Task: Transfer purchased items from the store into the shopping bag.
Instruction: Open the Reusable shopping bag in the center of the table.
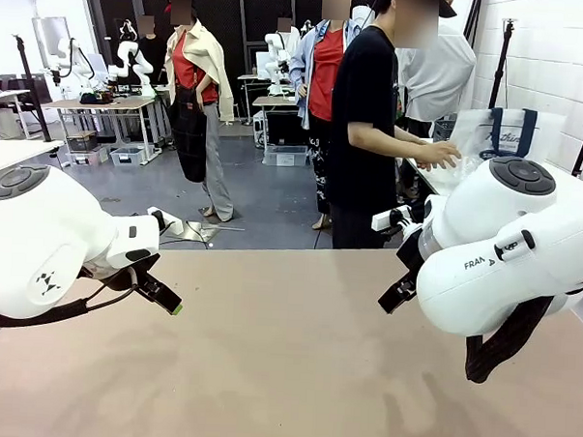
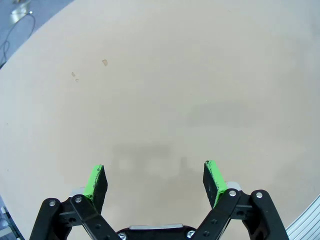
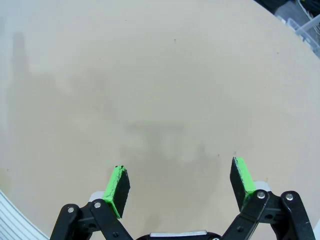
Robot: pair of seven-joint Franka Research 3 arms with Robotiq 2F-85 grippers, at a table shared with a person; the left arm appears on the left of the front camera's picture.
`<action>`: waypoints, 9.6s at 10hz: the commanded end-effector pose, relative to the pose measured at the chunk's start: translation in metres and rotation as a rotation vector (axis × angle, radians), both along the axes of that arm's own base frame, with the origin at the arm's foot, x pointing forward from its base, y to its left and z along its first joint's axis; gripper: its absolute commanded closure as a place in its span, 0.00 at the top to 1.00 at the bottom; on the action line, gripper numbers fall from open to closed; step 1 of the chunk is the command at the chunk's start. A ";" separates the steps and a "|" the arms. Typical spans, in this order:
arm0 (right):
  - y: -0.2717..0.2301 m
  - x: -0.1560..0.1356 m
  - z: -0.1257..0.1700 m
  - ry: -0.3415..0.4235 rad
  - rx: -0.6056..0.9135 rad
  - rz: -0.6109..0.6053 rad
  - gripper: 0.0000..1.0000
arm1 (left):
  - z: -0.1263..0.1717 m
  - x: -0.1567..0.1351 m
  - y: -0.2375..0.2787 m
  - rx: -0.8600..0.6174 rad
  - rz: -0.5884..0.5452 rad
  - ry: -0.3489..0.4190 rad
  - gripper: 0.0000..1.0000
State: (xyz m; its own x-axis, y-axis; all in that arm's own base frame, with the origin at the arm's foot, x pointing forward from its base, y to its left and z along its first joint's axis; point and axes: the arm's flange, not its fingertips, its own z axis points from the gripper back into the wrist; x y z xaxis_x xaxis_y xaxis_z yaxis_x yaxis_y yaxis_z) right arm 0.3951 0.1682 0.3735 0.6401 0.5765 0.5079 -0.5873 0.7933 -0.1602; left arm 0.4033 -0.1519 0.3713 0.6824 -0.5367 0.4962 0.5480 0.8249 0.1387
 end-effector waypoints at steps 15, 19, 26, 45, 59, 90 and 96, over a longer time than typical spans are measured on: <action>0.000 0.000 0.000 0.000 0.000 0.000 1.00 | 0.000 0.000 0.001 -0.001 0.002 0.000 1.00; 0.000 0.000 0.000 0.000 0.000 0.000 1.00 | 0.000 0.000 0.001 -0.001 0.002 0.000 1.00; 0.000 0.000 0.000 0.000 0.000 0.000 1.00 | 0.000 0.000 0.001 -0.001 0.002 0.000 1.00; 0.000 0.000 0.000 0.000 0.000 0.000 1.00 | 0.000 0.000 0.001 -0.001 0.002 0.000 1.00; 0.000 0.000 0.000 0.000 0.000 0.000 1.00 | 0.000 0.000 0.001 -0.001 0.002 0.000 1.00; 0.163 0.101 0.209 0.376 0.089 -0.145 1.00 | 0.198 0.010 -0.148 -0.254 0.236 0.284 1.00; 0.174 0.105 0.197 0.464 0.172 -0.250 1.00 | 0.197 0.008 -0.159 -0.276 0.210 0.308 1.00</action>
